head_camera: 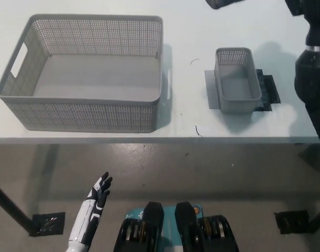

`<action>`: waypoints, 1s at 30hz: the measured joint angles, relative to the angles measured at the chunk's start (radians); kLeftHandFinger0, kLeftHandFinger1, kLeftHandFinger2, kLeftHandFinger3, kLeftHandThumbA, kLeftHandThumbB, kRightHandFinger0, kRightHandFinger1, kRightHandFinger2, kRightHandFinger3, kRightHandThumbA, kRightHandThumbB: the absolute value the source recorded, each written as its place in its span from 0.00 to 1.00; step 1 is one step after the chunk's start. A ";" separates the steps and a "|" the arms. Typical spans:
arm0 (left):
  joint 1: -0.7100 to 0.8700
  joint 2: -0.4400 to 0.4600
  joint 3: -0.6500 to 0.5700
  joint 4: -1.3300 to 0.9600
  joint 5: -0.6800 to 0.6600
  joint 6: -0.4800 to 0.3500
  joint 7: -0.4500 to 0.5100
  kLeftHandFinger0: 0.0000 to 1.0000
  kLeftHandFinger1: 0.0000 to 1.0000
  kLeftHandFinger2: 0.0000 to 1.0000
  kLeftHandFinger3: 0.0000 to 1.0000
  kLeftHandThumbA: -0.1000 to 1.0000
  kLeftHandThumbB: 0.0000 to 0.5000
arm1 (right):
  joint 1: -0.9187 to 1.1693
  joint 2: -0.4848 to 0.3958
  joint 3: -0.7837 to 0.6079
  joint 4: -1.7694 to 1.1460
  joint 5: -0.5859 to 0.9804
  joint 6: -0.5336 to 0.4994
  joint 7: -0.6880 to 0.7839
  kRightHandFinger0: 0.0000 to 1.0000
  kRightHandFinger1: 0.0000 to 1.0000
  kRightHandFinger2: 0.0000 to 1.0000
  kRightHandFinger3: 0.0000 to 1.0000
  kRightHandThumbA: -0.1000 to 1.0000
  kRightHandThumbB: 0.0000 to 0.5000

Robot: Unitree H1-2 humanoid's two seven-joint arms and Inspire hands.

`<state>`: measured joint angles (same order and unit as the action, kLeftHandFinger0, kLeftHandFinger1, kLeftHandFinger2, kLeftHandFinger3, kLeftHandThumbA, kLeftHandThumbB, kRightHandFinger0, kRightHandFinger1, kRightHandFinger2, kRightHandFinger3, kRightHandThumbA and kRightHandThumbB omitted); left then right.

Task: Usethe right hand to pick up a oven gloves on top of a leveled container and place it into another larger container on the left side

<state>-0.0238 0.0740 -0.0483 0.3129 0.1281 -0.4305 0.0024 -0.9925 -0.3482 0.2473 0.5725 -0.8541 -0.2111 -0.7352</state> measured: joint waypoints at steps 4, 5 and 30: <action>-0.002 0.001 0.000 0.000 0.000 0.000 0.000 1.00 1.00 1.00 1.00 1.00 0.36 | -0.021 0.029 0.017 0.034 0.003 0.001 0.026 0.00 0.16 0.54 0.42 0.00 0.53; -0.003 0.001 0.000 0.000 0.000 0.000 0.000 1.00 1.00 1.00 1.00 1.00 0.35 | -0.029 0.037 0.024 0.050 0.003 0.002 0.030 0.00 0.16 0.55 0.44 0.00 0.52; -0.006 0.006 -0.004 -0.008 0.019 0.000 0.000 1.00 1.00 1.00 1.00 1.00 0.39 | -0.421 0.433 0.203 0.794 0.014 0.016 0.044 0.00 0.15 0.70 0.33 0.00 0.46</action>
<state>-0.0297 0.0796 -0.0525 0.3049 0.1472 -0.4302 0.0023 -1.4131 0.0843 0.4506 1.3666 -0.8401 -0.1954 -0.6910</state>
